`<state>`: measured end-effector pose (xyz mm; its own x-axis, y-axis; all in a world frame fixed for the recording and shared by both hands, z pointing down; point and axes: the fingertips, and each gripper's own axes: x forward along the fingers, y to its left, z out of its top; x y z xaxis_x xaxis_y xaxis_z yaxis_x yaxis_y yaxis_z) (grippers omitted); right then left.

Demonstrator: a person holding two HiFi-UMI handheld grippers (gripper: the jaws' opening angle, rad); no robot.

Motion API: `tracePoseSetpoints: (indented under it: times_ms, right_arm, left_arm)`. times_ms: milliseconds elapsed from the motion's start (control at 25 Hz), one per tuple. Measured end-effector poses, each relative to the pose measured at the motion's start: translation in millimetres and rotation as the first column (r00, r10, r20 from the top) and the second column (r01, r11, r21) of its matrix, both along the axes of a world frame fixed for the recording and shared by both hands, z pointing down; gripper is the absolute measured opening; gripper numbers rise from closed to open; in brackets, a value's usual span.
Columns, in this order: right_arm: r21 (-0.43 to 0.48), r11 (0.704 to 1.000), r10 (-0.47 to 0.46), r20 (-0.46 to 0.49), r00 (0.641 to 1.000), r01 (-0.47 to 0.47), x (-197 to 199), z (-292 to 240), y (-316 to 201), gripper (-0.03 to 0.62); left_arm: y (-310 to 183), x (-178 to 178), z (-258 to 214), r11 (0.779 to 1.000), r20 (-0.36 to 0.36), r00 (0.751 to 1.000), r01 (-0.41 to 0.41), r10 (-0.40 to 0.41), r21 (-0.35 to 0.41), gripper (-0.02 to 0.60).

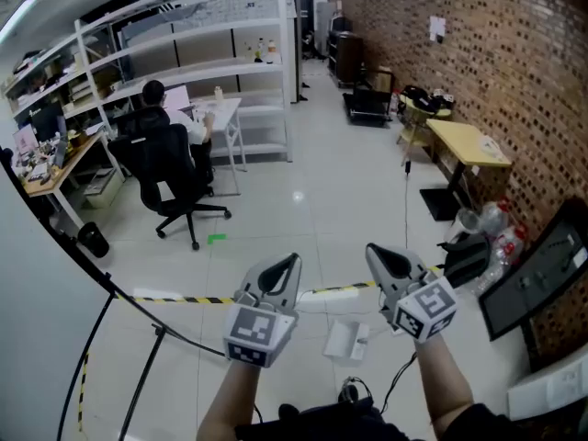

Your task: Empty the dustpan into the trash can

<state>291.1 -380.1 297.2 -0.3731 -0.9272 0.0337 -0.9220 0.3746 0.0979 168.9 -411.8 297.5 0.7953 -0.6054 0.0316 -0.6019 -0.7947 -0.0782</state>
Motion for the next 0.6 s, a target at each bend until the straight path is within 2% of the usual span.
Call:
tracePoseSetpoints:
  times_ms: [80,600]
  right_arm:
    - [-0.005,0.999,-0.038,-0.001,0.999,0.038,-19.1,-0.5,-6.7,0.008]
    - [-0.069,0.963,-0.260,-0.003,0.965,0.260,-118.5,13.0,-33.1,0.008]
  left_arm:
    - [0.0,-13.4,2.7,1.000,0.008,1.000,-0.002,0.002,-0.015,-0.003]
    - [-15.5,-114.8,7.3,0.981,0.001,0.983,0.186,-0.186,-0.055,-0.002]
